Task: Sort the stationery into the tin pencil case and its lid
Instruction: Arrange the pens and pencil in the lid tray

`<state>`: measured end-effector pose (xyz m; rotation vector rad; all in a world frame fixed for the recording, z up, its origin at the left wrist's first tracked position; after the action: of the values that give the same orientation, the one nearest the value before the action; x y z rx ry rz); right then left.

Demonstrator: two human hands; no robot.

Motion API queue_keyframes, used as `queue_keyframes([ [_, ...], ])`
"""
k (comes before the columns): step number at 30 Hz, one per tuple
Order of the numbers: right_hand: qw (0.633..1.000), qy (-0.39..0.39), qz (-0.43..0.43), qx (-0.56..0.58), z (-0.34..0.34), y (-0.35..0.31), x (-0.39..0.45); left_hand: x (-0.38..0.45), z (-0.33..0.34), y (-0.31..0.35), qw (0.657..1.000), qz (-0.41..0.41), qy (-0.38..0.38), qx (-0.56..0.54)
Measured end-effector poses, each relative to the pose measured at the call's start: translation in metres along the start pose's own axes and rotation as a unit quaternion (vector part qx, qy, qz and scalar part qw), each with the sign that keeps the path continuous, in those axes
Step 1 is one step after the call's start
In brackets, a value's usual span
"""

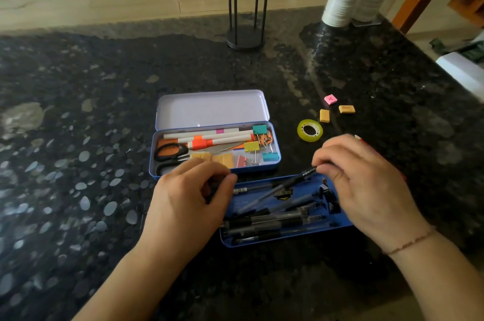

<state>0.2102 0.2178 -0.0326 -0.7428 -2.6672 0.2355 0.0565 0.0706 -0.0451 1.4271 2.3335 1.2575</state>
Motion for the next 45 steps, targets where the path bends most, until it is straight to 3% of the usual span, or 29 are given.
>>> queue_keyframes([
  [7,0.971,0.183,-0.094,0.120,-0.051,-0.043,-0.003,-0.001,0.010,0.038,0.983,0.044,-0.107,-0.145],
  [13,0.950,0.206,-0.064,0.227,-0.049,-0.053,-0.006,-0.009,0.027,0.029,0.936,-0.058,-0.187,-0.291],
  [17,0.948,0.095,0.045,0.302,-0.019,-0.053,-0.004,0.000,0.020,0.020,0.910,-0.100,-0.092,-0.392],
  [20,0.974,-0.002,0.043,0.221,0.001,-0.070,-0.006,-0.002,0.018,0.001,0.867,-0.174,0.009,-0.468],
  [26,0.948,0.002,0.124,0.293,0.011,-0.066,-0.011,-0.011,0.018,-0.002,0.846,-0.186,0.090,-0.491],
  [29,0.945,-0.036,0.129,0.298,0.015,-0.059,-0.009,-0.006,0.017,0.000,0.878,-0.160,0.053,-0.448],
  [31,0.961,-0.058,0.119,0.244,0.011,-0.042,-0.005,0.002,0.005,0.002,0.957,-0.082,0.018,-0.277],
  [33,0.975,-0.063,0.156,0.146,0.004,-0.009,-0.004,0.005,0.007,0.004,0.997,0.014,-0.035,-0.064],
  [35,0.971,-0.073,0.212,0.079,0.000,0.023,-0.010,0.002,0.020,-0.001,0.994,0.046,-0.089,0.042],
  [37,0.970,-0.086,0.224,0.037,0.000,0.038,-0.015,0.000,0.030,-0.004,0.989,0.047,-0.113,0.077],
  [41,0.974,-0.113,0.198,-0.005,0.006,0.036,-0.014,0.001,0.038,-0.002,0.986,0.052,-0.136,0.086],
  [45,0.977,-0.135,0.161,-0.019,0.016,0.027,-0.013,0.002,0.036,-0.007,0.991,0.022,-0.108,0.076],
])
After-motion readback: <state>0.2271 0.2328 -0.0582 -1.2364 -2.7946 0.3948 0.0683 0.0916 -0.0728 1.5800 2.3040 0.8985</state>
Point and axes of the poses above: each hand's wrist, its own x-axis towards the middle knuckle, its own z-axis out of the palm, y = z × x, the point moved 10 cm from there along x, towards the middle knuckle, and after that the axes turned 6 degrees about -x, right-handed, at the moved point
